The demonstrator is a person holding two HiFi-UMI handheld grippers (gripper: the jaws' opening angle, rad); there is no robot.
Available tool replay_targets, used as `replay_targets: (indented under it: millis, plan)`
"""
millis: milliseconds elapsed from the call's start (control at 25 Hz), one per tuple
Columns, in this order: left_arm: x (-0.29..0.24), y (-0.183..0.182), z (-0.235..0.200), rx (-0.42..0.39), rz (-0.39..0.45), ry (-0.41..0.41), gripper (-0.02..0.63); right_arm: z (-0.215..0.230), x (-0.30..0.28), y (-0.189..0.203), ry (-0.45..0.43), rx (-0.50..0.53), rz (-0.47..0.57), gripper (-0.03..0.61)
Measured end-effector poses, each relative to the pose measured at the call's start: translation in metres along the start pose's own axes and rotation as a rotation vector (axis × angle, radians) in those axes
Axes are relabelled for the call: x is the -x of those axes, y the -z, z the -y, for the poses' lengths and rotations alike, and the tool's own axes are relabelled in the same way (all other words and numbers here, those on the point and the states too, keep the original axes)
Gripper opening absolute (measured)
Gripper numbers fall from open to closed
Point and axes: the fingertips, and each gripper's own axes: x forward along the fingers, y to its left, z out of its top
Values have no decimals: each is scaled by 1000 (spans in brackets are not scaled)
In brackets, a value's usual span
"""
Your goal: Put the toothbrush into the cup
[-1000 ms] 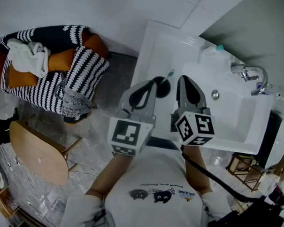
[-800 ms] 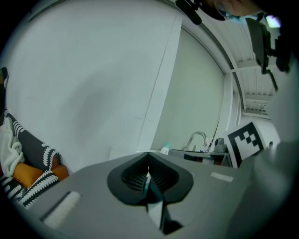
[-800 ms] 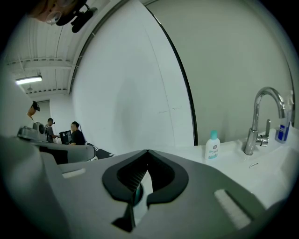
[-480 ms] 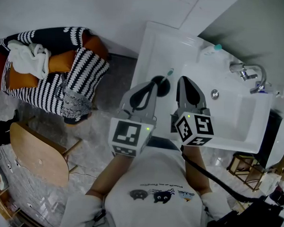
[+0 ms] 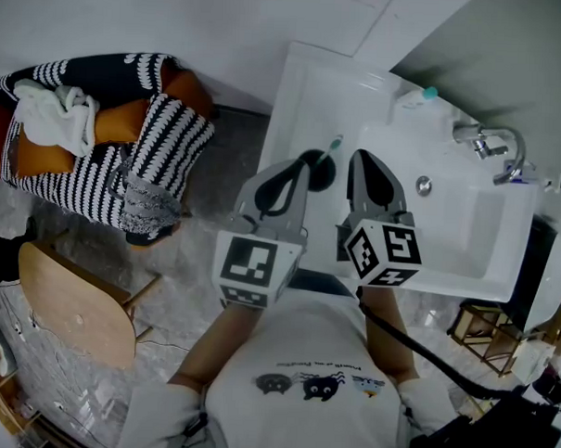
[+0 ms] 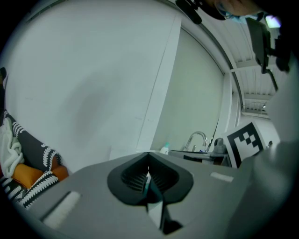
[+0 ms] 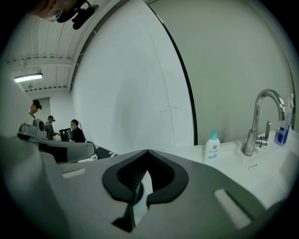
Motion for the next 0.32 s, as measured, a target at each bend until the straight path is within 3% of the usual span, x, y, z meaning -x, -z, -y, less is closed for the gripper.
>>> replay_targets:
  millis: [320]
  plan:
    - [-2, -1, 1, -5, -2, 4, 0, 0, -1, 0, -9, -1, -3, 0]
